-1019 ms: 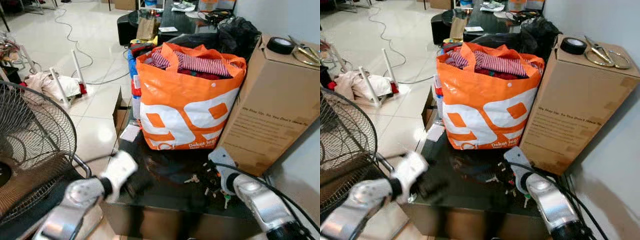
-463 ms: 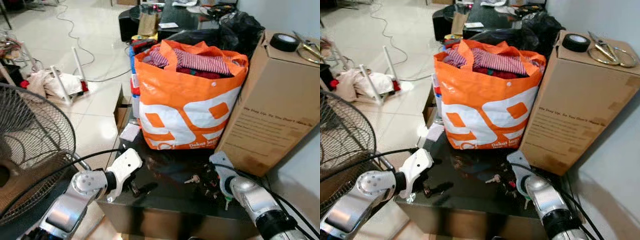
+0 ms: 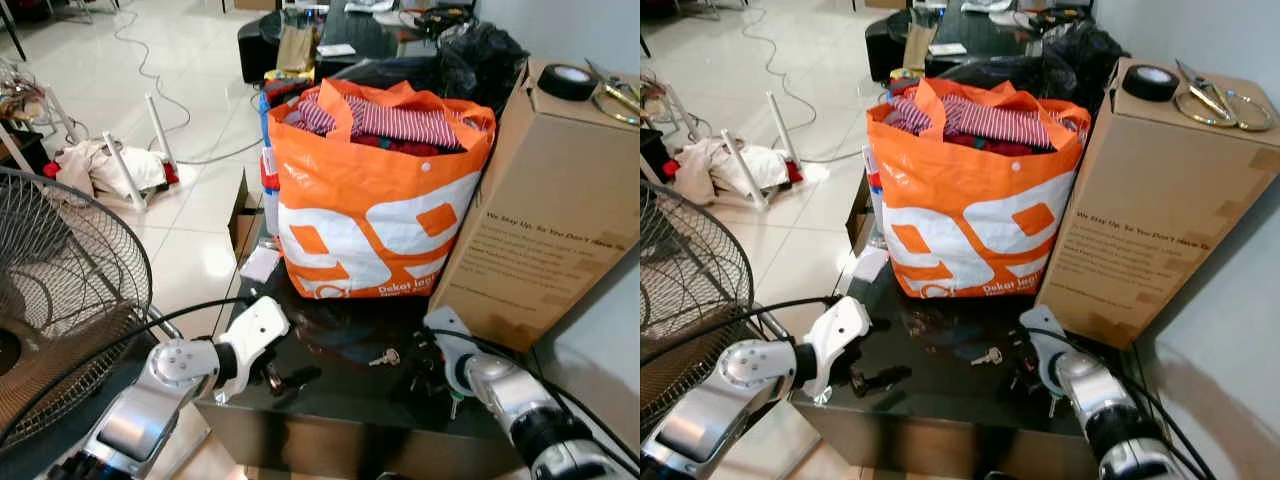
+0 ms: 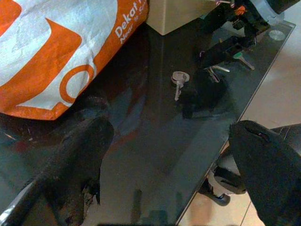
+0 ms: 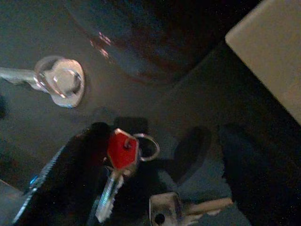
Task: Hang keys on a hook
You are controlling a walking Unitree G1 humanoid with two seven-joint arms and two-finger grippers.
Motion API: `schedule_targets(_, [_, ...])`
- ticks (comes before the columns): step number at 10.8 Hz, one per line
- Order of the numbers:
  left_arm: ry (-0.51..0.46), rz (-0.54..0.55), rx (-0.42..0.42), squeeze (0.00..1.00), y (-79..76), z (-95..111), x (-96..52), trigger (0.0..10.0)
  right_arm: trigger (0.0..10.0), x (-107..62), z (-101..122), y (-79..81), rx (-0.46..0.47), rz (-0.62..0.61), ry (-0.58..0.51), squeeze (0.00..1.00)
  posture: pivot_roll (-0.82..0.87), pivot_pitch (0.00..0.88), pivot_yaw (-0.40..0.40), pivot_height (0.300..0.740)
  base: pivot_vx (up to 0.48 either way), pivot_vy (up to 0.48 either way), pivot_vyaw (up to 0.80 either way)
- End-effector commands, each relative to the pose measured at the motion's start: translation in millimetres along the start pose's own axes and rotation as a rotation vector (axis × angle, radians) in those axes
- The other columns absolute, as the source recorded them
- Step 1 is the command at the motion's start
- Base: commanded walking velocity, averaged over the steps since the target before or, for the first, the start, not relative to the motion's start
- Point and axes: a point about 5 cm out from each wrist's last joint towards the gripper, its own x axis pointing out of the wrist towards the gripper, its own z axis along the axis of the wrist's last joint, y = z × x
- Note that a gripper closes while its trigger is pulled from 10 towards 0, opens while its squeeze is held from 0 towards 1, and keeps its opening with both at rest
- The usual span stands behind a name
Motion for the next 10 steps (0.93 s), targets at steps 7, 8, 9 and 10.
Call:
schedule_targets(7, [0.006, -0.015, 0.007, 0.09, 4.1, 1.5, 1.7, 10.0, 0.0, 3.0, -7.3, -1.8, -0.002, 0.048, 0.033, 0.00, -0.05, 0.000, 0.007, 0.740, 0.000, 0.000, 0.00])
schedule_targets(8, [0.006, -0.013, 0.005, 0.09, 4.2, 0.9, 1.0, 10.0, 0.0, 3.2, -6.9, -2.0, -0.001, 0.048, 0.034, 0.00, -0.06, 0.000, 0.009, 0.740, 0.000, 0.000, 0.00])
schedule_targets(9, [0.007, -0.015, 0.006, 0.09, 3.8, 1.1, 1.5, 10.0, 0.0, 3.1, -6.7, -2.5, 0.004, 0.048, 0.031, 0.00, -0.06, 0.000, 0.013, 0.740, 0.000, 0.000, 0.00])
schedule_targets(10, [0.006, -0.018, 0.007, 0.09, 3.6, 1.6, 2.2, 10.0, 0.0, 3.1, -6.9, -2.6, 0.009, 0.048, 0.029, 0.00, -0.06, 0.000, 0.016, 0.740, 0.000, 0.000, 0.00])
